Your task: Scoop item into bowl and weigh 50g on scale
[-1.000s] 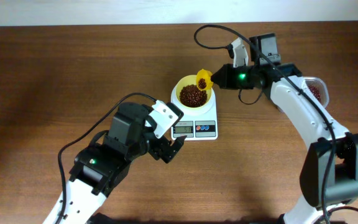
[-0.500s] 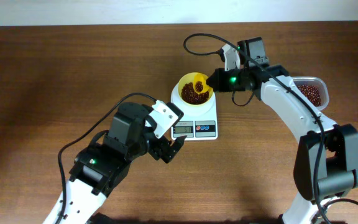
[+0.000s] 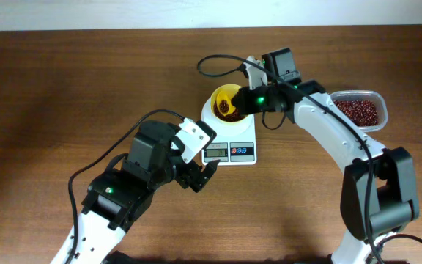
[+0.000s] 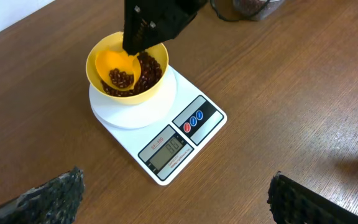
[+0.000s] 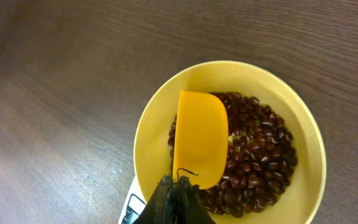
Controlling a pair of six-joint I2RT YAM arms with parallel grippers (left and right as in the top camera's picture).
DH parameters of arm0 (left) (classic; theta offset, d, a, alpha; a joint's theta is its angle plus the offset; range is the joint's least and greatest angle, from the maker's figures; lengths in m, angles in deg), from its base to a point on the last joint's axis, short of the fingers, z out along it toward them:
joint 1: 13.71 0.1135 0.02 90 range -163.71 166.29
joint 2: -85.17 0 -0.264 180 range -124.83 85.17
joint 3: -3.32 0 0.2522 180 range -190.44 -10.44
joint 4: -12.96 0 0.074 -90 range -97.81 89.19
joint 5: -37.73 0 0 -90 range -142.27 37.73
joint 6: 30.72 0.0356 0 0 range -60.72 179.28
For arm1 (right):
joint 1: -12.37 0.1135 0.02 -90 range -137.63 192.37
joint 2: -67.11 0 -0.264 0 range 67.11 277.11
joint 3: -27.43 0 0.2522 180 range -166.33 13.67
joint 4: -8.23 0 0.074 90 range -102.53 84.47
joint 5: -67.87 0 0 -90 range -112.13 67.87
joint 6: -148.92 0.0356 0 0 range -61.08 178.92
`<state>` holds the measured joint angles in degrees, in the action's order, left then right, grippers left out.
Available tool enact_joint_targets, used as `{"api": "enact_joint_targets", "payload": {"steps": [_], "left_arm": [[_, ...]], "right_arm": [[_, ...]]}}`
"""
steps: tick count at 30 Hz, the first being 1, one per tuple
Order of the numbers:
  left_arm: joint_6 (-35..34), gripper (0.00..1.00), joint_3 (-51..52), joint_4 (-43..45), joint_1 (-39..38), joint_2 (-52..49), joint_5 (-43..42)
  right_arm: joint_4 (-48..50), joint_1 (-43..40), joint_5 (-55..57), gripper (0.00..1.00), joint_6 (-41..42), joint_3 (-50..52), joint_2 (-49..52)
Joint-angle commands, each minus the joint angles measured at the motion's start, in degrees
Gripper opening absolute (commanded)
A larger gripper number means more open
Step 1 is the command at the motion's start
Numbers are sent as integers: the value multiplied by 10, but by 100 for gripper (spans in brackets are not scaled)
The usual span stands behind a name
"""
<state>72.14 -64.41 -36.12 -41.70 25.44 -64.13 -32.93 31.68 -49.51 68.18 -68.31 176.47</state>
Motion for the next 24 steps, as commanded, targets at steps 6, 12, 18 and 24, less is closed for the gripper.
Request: {"api": "enact_joint_targets", "payload": {"steps": [6,12,18,24], "left_arm": [[3,99,4,1,3,5,-8],[3,99,4,1,3,5,-8],[3,99,4,1,3,5,-8],[3,99,4,1,3,5,-8]], "right_arm": [[12,1,28,4,-36,-11,7],[32,1,31,4,-61,-11,7],[26,1,56,4,-61,-11,7],[6,1,76,4,-61,-9,7]]}}
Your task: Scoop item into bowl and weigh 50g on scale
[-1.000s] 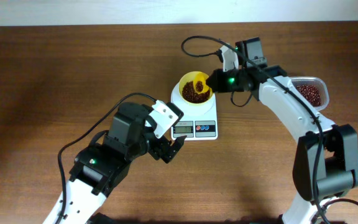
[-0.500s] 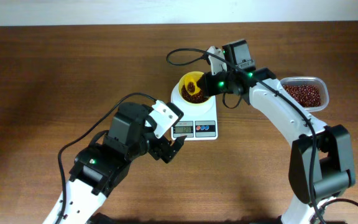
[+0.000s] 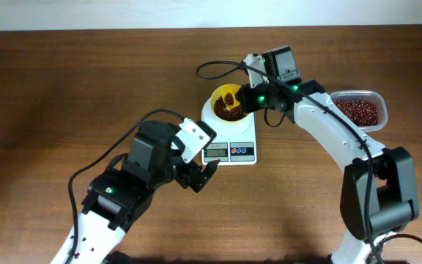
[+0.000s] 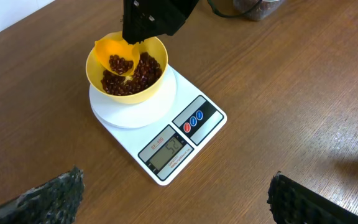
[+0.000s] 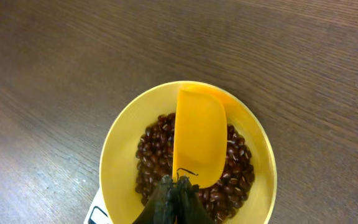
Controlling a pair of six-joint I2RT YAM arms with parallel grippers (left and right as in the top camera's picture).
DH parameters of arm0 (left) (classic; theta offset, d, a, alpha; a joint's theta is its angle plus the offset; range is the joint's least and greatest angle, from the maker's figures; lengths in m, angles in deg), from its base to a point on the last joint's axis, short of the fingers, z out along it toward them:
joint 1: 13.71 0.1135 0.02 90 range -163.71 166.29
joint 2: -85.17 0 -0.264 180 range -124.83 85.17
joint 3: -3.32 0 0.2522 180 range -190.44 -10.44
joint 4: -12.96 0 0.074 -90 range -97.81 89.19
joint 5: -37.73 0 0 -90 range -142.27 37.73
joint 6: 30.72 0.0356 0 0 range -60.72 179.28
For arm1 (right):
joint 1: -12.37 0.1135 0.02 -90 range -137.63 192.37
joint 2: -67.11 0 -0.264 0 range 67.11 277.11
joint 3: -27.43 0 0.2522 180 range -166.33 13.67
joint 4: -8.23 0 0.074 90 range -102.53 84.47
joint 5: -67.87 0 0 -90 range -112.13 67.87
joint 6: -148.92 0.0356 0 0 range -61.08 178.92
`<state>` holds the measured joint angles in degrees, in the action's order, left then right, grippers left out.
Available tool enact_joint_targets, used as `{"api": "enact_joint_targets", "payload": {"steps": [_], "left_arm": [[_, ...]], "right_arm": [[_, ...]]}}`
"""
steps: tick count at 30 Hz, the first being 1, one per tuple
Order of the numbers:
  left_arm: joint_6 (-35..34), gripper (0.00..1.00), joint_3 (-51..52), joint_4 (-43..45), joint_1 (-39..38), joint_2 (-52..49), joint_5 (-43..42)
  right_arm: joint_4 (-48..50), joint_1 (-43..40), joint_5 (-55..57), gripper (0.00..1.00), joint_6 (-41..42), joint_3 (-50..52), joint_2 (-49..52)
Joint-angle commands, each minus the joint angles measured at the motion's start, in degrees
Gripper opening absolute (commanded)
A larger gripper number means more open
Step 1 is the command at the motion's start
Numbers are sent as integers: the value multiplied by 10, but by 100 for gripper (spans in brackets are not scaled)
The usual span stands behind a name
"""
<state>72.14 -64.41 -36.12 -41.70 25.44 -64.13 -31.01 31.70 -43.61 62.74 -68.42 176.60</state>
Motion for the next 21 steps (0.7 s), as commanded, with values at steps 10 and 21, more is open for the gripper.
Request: {"api": "enact_joint_targets", "payload": {"steps": [10,21], "left_arm": [[3,99,4,1,3,5,-8],[3,99,4,1,3,5,-8]], "right_arm": [[-33,2,6,4,-20,5,6],[-37,2,7,4,-206,5,6]]}}
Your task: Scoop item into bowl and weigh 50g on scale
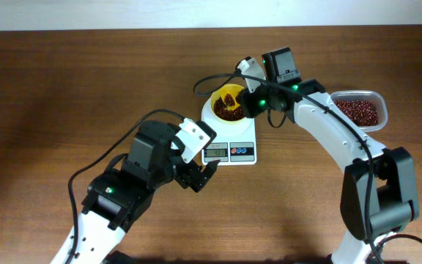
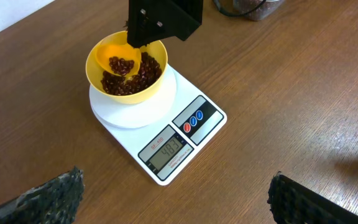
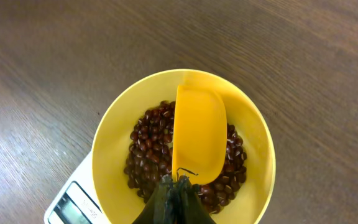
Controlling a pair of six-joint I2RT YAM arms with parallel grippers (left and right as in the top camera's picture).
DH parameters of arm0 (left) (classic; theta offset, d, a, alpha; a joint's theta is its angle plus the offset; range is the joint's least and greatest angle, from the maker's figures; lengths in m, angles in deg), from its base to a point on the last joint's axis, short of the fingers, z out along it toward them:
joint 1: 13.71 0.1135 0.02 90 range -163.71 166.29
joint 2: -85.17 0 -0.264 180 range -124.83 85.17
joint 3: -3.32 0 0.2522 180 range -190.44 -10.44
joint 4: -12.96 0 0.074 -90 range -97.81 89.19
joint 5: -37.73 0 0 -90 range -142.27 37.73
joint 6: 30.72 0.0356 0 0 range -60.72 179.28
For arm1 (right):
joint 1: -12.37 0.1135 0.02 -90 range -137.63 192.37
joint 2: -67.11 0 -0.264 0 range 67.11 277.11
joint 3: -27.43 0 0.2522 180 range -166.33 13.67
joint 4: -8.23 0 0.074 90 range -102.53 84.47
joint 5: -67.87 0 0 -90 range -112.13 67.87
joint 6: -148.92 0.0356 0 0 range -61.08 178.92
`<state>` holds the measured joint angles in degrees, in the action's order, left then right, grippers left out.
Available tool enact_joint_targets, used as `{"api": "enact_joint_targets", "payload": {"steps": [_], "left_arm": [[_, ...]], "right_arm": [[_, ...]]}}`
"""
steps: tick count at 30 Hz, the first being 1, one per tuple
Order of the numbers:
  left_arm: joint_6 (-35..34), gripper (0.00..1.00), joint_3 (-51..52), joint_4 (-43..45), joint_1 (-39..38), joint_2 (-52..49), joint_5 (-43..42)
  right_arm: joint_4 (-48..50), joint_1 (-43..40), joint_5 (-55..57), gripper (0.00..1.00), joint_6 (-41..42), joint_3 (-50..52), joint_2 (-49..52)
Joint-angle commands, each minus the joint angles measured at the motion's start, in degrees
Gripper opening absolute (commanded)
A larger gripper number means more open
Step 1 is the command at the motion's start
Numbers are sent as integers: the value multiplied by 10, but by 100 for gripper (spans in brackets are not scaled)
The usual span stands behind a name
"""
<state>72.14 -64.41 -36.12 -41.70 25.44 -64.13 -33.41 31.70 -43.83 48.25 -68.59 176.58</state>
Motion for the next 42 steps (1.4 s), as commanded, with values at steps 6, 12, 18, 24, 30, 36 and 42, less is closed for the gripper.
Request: {"api": "enact_joint_targets", "payload": {"steps": [6,12,18,24,30,36,42], "left_arm": [[3,99,4,1,3,5,-8],[3,99,4,1,3,6,-8],[3,99,4,1,3,5,-8],[3,99,4,1,3,5,-8],[3,99,4,1,3,5,-8],[3,99,4,1,3,5,-8],[3,99,4,1,3,5,-8]], "right_arm": [[-35,3,-37,4,-89,7,6],[-35,34,-49,4,-88,7,6],[-36,50,-53,4,-83,7,6],[-37,50,-54,4,-43,7,6],[-36,23,-149,4,54,7,6],[-36,-26,-178,4,97,7,6],[-36,-37,-203,4,102,7,6]]}}
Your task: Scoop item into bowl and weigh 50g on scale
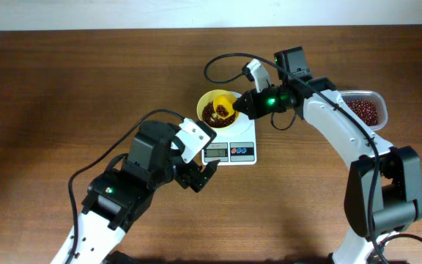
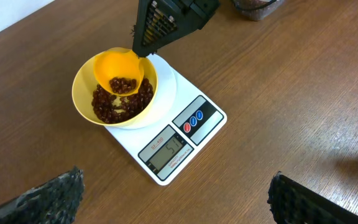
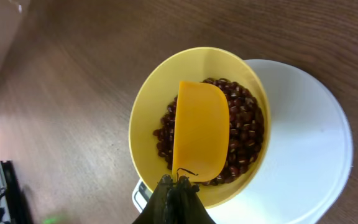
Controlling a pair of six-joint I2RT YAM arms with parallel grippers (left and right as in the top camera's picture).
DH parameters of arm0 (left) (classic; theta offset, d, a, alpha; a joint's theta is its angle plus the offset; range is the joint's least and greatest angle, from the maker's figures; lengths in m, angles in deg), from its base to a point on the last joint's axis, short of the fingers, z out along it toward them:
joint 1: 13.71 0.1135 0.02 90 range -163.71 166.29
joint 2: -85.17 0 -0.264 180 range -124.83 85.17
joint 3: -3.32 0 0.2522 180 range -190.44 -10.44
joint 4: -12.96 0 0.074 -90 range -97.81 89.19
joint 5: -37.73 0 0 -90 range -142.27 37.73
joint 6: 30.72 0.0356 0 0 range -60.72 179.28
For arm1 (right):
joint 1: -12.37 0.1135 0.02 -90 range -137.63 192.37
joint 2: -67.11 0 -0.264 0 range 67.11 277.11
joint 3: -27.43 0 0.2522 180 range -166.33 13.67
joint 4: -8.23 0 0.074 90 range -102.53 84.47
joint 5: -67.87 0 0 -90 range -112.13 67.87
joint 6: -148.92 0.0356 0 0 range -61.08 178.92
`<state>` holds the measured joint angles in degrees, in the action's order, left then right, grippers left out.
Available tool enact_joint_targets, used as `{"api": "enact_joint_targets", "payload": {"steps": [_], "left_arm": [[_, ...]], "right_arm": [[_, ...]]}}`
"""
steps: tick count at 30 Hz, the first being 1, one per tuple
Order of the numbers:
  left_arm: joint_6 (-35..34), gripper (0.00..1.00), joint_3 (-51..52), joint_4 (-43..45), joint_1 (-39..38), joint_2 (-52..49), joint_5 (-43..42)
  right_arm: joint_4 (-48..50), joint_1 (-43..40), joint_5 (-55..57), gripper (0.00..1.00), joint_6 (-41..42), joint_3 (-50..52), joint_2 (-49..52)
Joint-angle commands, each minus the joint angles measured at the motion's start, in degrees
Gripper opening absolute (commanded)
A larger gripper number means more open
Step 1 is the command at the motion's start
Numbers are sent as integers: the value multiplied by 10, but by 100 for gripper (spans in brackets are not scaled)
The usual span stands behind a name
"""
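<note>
The yellow bowl point(image 2: 114, 93) of red beans sits on the white scale point(image 2: 188, 124), pushed to the left so that it overhangs the round platform. My right gripper point(image 3: 178, 185) is shut on the handle of the orange scoop point(image 3: 201, 130). The scoop point(image 2: 120, 71) hangs over the bowl with some beans in it. The scale's display point(image 2: 169, 149) is lit, its figures too small to read surely. My left gripper point(image 2: 176, 190) is open above the bare table in front of the scale, holding nothing.
A clear tub of red beans point(image 1: 363, 108) stands at the right, beyond the right arm. The right arm's black cable point(image 1: 222, 62) loops above the bowl. The table's far edge runs along the top of the overhead view.
The bowl has shifted left on the scale's platform and now overhangs it. The right gripper with the scoop has swung left with it. The display's figures have changed. The left arm is unmoved.
The scoop lay low in the bowl among the beans, the bowl centred on the scale. Then it was raised over the bowl with beans in it, and stayed so at the following moment. Now bowl and scoop are further left. The left gripper stayed open throughout.
</note>
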<state>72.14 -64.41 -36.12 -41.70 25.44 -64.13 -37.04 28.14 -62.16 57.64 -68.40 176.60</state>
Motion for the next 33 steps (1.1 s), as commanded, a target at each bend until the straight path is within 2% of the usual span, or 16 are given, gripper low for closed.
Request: {"api": "enact_joint_targets", "payload": {"steps": [1,25,33], "left_arm": [[3,99,4,1,3,5,-8],[3,99,4,1,3,5,-8],[3,99,4,1,3,5,-8]], "right_arm": [[0,-2,-19,4,10,5,6],[0,-45,-14,4,24,5,6],[4,-46,-123,4,24,4,5]]}}
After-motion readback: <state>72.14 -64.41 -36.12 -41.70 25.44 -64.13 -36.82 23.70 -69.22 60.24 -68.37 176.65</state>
